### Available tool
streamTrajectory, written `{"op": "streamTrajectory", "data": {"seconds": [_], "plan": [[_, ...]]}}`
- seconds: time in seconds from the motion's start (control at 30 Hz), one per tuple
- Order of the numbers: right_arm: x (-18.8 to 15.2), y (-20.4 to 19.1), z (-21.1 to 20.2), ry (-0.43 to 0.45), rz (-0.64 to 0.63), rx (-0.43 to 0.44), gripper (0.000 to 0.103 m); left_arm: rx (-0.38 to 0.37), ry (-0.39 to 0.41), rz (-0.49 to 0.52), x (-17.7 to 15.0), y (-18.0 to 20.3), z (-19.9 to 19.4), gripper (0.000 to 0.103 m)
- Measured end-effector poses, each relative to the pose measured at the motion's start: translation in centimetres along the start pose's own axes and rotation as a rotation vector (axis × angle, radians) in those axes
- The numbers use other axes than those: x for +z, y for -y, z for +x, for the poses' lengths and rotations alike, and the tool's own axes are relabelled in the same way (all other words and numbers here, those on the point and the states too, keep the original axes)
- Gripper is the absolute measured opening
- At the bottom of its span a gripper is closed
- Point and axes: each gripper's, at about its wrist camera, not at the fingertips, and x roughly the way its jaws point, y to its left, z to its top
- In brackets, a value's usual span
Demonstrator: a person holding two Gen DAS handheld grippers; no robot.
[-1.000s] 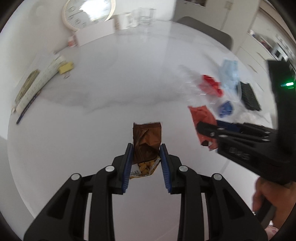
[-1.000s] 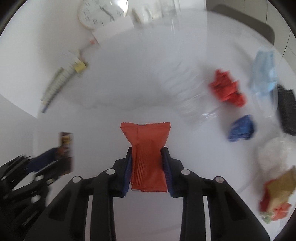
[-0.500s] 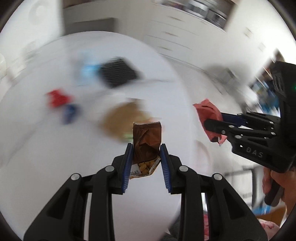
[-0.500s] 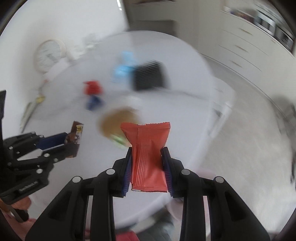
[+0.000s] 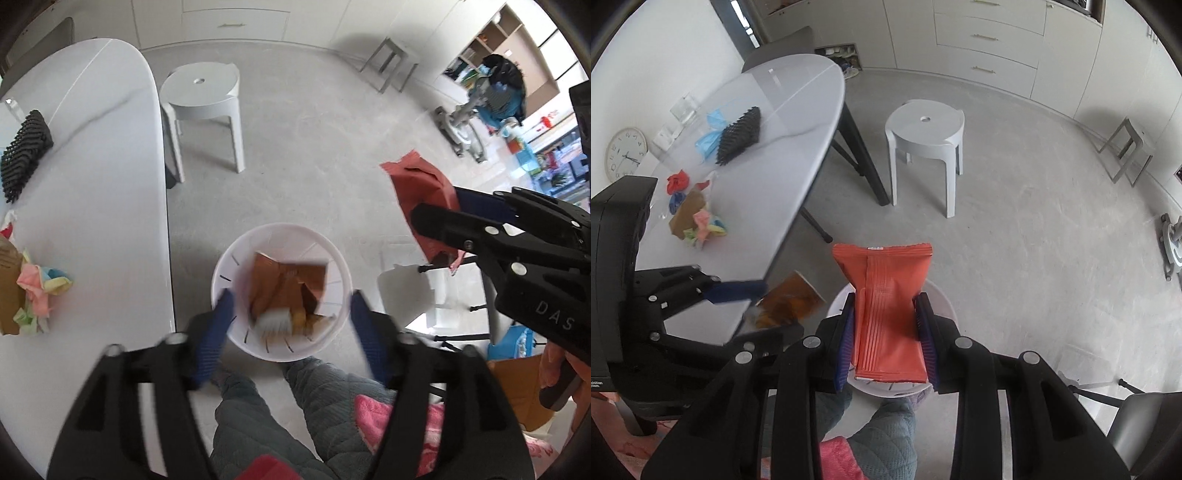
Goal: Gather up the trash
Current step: 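Carry both packets to the bin and open both tools over it, then move both empty tools back over the table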
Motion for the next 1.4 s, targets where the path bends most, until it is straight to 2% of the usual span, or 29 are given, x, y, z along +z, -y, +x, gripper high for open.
{"op": "streamTrajectory", "data": {"seconds": [0.13,0.4,0.47,0.53,0.6,0.63,0.7,0.93,1.07,1.4], "plan": [[0.1,0.6,0.6,-0.008,0.003,0.019,0.035,0.047,0.022,0.014,0.3,0.5,-1.0,0.085],[-0.3,-0.1,2.3,-0.056,-0.036,0.044,0.037,0.128,0.1,0.008,0.3,-1.0,-5.0,0.095],[-0.6,-0.7,3.3,-0.083,-0.052,0.051,0.045,0.142,0.118,-0.011,0.0,-1.9,-6.1,0.095],[-1.0,-1.5,4.5,-0.114,-0.078,0.046,0.061,0.155,0.133,-0.031,0.0,-2.6,-7.0,0.095],[-1.3,-2.1,5.3,-0.135,-0.095,0.026,0.09,0.168,0.145,-0.047,-0.1,-3.2,-7.7,0.095],[-1.4,-2.5,5.5,-0.135,-0.101,0.013,0.097,0.173,0.155,-0.059,-0.2,-3.7,-8.2,0.095],[-1.1,-3.0,5.7,-0.135,-0.1,-0.005,0.1,0.182,0.171,-0.08,-0.3,-4.5,-9.0,0.095],[1.7,-5.5,3.1,-0.061,-0.12,-0.04,0.1,0.199,0.249,-0.144,-1.4,-6.6,-11.8,0.095],[3.2,-7.1,1.5,-0.016,-0.156,-0.048,0.1,0.196,0.267,-0.177,-1.4,-7.5,-12.4,0.095],[4.6,-9.5,0.9,-0.006,-0.208,-0.045,0.101,0.199,0.285,-0.244,-2.3,-9.8,-13.4,0.095]]}}
